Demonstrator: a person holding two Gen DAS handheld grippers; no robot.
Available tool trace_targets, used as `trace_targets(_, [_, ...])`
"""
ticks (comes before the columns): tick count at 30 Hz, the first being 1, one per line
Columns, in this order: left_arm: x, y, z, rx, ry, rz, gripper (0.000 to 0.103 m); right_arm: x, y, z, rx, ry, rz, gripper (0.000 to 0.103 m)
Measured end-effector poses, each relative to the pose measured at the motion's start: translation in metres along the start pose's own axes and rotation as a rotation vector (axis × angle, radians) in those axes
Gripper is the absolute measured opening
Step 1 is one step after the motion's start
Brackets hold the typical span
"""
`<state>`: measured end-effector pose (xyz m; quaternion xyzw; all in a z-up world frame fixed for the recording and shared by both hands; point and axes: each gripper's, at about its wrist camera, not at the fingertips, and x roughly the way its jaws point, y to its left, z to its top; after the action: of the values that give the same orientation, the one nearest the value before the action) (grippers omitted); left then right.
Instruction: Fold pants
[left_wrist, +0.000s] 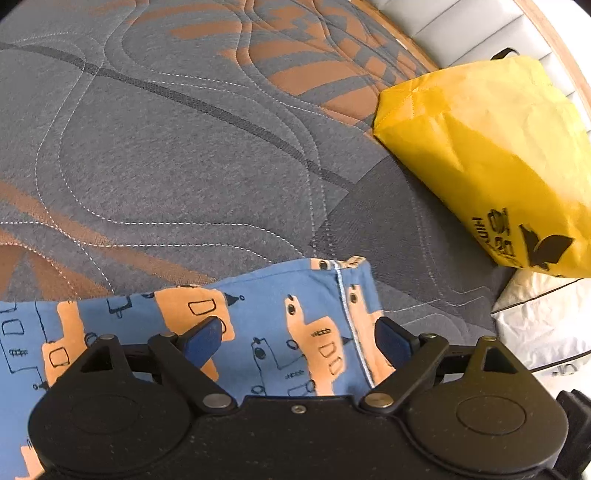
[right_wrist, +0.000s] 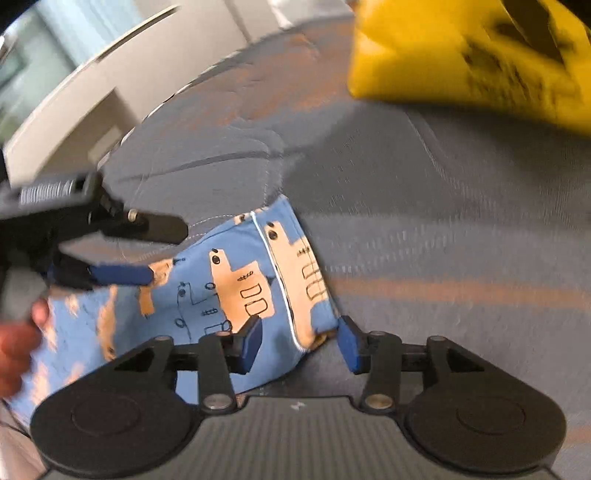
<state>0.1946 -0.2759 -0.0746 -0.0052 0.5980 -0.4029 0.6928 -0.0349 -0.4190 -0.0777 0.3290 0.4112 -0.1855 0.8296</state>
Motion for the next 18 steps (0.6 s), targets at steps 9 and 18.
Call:
trace_targets(9, [0.021,0.006,-0.003,0.015,-0.018,0.043,0.092,0.022,-0.052,0.003,0.311,0.089,0.171,0.05])
trace_targets(18, [0.006,0.008,0.002,-0.06,-0.03,-0.006,0.091,0.025,-0.032,0.001,0.198,0.036,0.097,0.012])
